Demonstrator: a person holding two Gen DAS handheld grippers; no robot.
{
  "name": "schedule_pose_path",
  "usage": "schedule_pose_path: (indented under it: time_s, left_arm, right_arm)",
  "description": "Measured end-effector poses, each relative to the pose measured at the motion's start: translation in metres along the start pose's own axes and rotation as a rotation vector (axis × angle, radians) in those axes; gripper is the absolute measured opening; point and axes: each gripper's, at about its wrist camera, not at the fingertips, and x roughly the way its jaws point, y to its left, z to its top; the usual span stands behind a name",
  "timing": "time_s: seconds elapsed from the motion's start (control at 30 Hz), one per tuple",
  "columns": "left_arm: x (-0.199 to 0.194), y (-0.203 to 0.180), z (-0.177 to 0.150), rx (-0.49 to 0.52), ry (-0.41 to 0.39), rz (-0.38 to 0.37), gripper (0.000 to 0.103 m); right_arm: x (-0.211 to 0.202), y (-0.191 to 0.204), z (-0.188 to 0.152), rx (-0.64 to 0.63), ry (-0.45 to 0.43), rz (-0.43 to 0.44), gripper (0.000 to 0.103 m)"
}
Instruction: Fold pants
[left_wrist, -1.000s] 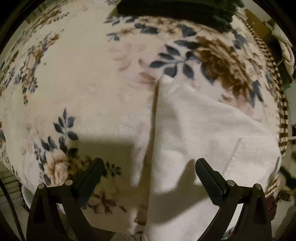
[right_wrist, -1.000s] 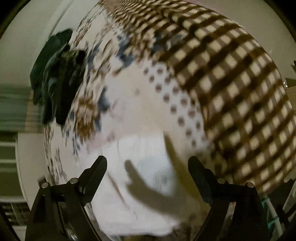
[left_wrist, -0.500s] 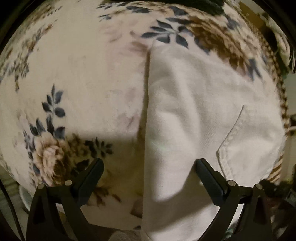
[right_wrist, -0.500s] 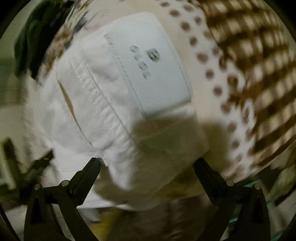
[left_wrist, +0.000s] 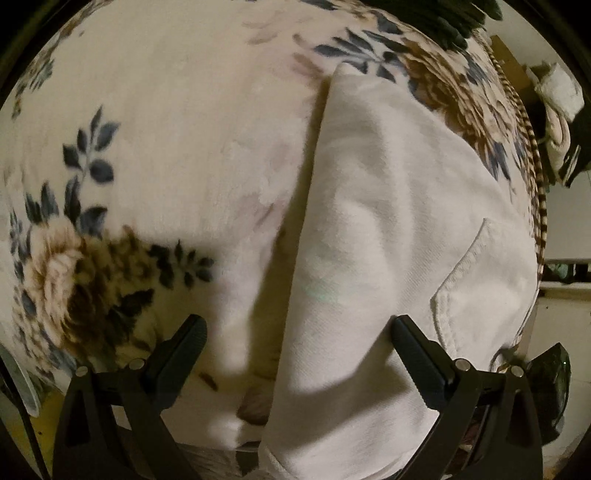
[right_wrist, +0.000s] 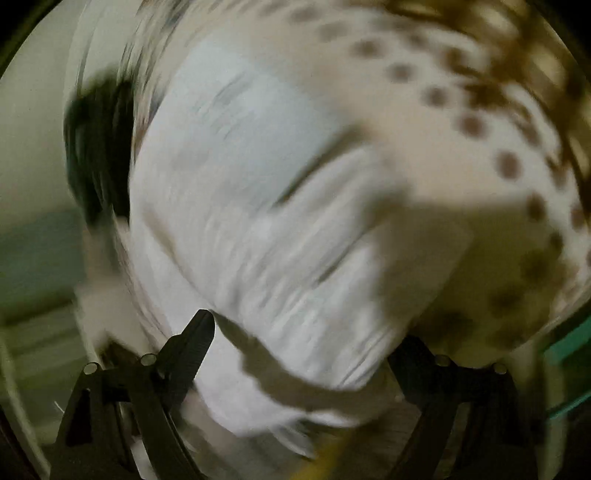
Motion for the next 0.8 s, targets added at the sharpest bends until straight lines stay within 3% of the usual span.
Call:
schedule_pose_path:
  time_s: [0.03, 0.1, 0.27, 0.37, 0.47, 0.5, 0.6, 0.73, 0.77, 0.8]
  left_arm:
    - [-0.001, -0.001, 0.001, 0.009, -0.002, 0.007, 0.103]
    - [-0.004, -0.003, 0.004, 0.021, -0.007, 0.012, 0.103]
    - [-0.007, -0.006, 0.014, 0.04, -0.002, 0.012, 0.103]
    - [-0.008, -0.011, 0.022, 0.059, -0.003, 0.023, 0.103]
    - [-0.008, -0.016, 0.018, 0.075, -0.003, 0.029, 0.103]
    - [-0.008, -0.016, 0.019, 0.078, -0.002, 0.029, 0.103]
    - [-0.004, -0.02, 0.02, 0.088, 0.0, 0.019, 0.103]
    - [0.005, -0.026, 0.021, 0.08, 0.009, -0.004, 0.103]
    - [0.008, -0.025, 0.02, 0.079, 0.011, -0.012, 0.103]
    - [0.013, -0.029, 0.023, 0.076, 0.016, -0.02, 0.103]
  right_arm:
    - [-0.012, -0.009, 0.001, 0.055, -0.077, 0.039, 0.059]
    - [-0.029, -0.014, -0.003, 0.092, -0.144, 0.047, 0.034]
    - [-0.068, 0.012, -0.03, -0.039, -0.198, -0.045, 0.027]
    - [-0.05, -0.004, -0.032, -0.024, -0.12, -0.071, 0.038]
    - [-0.036, -0.025, -0.027, 0.006, -0.036, -0.015, 0.068]
    - [-0.031, -0.025, -0.025, -0.016, -0.008, 0.019, 0.082]
    - [-0.014, -0.024, -0.023, -0.092, 0.035, 0.05, 0.095]
    - [0.0, -0.004, -0.021, -0.185, 0.066, 0.042, 0.098]
    - [0.004, 0.004, -0.023, -0.217, 0.078, 0.027, 0.097]
    - [0.006, 0.011, -0.023, -0.235, 0.079, 0.027, 0.088]
